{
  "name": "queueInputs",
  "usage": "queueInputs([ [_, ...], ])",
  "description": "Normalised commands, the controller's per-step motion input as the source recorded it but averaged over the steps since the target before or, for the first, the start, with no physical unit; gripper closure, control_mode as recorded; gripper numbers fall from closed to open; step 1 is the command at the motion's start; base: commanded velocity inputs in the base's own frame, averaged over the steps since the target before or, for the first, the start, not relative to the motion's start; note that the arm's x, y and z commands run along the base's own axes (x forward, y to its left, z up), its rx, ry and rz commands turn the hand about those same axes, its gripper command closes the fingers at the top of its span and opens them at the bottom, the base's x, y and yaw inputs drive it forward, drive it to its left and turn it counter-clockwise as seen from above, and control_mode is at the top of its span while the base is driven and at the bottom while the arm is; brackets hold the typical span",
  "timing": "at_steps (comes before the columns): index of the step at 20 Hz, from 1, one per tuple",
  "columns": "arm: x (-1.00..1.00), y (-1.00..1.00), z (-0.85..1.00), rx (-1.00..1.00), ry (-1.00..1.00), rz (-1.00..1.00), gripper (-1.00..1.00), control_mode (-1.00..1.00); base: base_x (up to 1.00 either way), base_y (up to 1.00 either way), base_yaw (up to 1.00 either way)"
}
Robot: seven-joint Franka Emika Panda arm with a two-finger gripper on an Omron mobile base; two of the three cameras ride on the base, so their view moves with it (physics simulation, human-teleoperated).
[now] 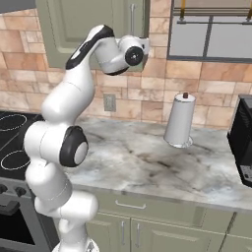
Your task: The dining table condiment station is running low on ketchup. Refill the condiment station by opening the cabinet and taking the ketchup from the cabinet and placing it on the dining table.
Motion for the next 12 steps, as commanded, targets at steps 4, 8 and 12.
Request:
queueInputs([
  [4, -0.53, 1.00, 0.00, -0.03, 0.00, 0.22, 1.00, -1.00, 0.00, 0.00, 0.00],
  [8, -0.86, 1.00, 0.00, -0.02, 0.00, 0.17, 1.00, -1.00, 0.00, 0.00, 0.00],
  [12, -0.98, 1.00, 0.00, 0.00, 0.00, 0.16, 1.00, -1.00, 0.00, 0.00, 0.00],
])
